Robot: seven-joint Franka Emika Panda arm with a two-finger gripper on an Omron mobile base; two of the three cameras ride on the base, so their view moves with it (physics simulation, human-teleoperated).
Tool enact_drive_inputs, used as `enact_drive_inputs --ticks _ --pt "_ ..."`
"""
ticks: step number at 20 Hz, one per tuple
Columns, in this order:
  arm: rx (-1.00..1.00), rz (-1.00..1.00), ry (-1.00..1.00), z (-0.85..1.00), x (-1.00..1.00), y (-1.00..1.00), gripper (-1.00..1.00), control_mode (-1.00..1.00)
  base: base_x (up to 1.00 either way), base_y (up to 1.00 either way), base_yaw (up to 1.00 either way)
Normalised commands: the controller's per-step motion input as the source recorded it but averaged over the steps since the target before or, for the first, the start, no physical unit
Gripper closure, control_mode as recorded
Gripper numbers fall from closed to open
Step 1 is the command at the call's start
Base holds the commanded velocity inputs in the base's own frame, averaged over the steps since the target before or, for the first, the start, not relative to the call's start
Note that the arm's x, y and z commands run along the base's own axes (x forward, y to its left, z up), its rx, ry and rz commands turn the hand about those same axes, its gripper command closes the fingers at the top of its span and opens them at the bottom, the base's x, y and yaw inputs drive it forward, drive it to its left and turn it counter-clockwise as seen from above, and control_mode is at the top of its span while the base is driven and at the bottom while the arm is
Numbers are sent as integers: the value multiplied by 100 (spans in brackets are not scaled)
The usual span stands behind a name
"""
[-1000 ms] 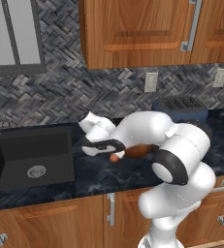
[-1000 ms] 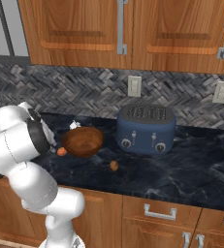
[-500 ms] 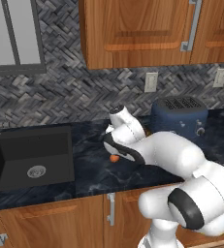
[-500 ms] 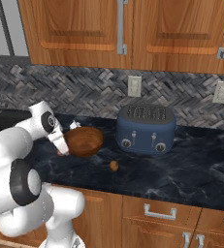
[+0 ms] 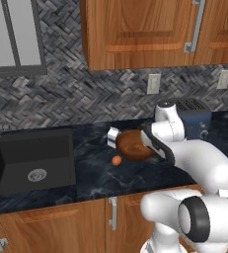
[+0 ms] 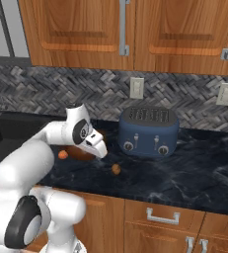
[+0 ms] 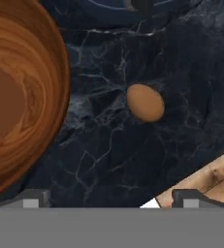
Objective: Gather the eggs and milk located in the vicinity of the sink area and place them right next to the bowl.
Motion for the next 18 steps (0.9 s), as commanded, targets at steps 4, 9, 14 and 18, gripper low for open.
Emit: enact_drive_inputs --ticks 4,9,14,18 --pt "-1 19 -1 0 2 -84 -100 -100 0 0 0" --pt "-1 19 -14 -23 14 -81 -100 -100 0 0 0" --pt "4 27 -1 -1 25 -32 -100 -100 0 0 0" --pt "5 27 0 0 19 -2 -100 -100 0 0 0"
